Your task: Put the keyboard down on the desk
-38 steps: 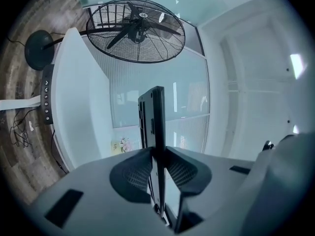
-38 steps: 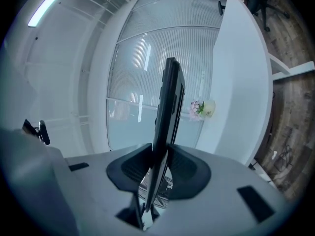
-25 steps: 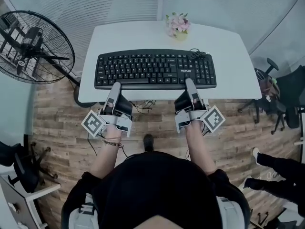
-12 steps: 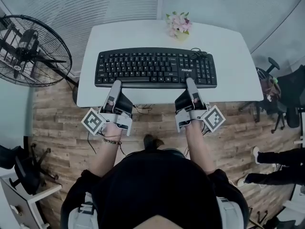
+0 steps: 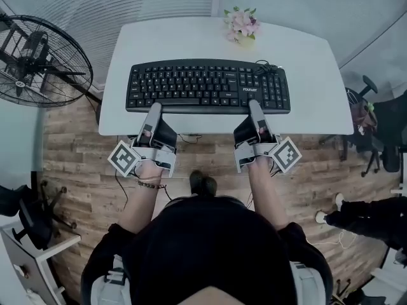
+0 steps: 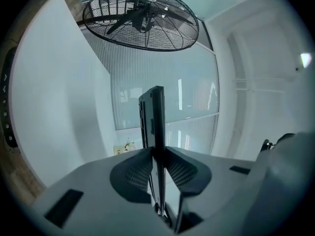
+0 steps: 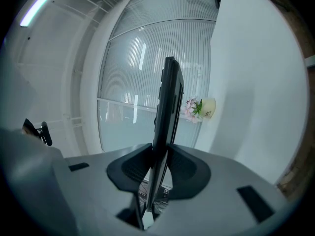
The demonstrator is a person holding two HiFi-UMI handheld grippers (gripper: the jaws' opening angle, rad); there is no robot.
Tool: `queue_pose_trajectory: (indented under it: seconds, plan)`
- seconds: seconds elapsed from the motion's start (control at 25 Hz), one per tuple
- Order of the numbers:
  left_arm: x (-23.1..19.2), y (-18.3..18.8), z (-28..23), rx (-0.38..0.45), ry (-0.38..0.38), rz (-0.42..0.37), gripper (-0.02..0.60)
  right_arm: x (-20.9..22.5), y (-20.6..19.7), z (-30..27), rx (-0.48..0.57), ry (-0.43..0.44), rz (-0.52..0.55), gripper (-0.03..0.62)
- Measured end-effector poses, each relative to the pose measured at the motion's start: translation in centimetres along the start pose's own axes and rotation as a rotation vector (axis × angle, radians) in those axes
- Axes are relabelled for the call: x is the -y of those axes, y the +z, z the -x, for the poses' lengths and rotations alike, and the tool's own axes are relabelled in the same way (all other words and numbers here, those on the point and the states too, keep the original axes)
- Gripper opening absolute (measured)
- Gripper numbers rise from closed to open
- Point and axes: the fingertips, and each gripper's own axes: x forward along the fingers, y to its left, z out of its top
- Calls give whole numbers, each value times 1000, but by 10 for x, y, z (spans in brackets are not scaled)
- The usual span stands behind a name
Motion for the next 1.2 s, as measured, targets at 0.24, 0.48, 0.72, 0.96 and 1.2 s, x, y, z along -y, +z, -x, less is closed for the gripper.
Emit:
queue_pose_trajectory:
  seconds: [0.24,0.48,0.72,0.96,1.2]
  plan:
    - [-14,-7,2,3,27,-4,89,15,3,5,-2,-20,-23,100]
    - [-25,-7,7,4,50,-4,91,26,-2,8,-11,-55,-28,100]
    - [-39,-8,8,8,84,20,91,39,-3,8,-19,-82,-29,100]
    - [-53,-9,9,6,108,26,91,53,-5,8,-23,-111,-43,100]
    - [-65,-11,14,-1,133,32,91,67,-8,14,-29,-131,-48,100]
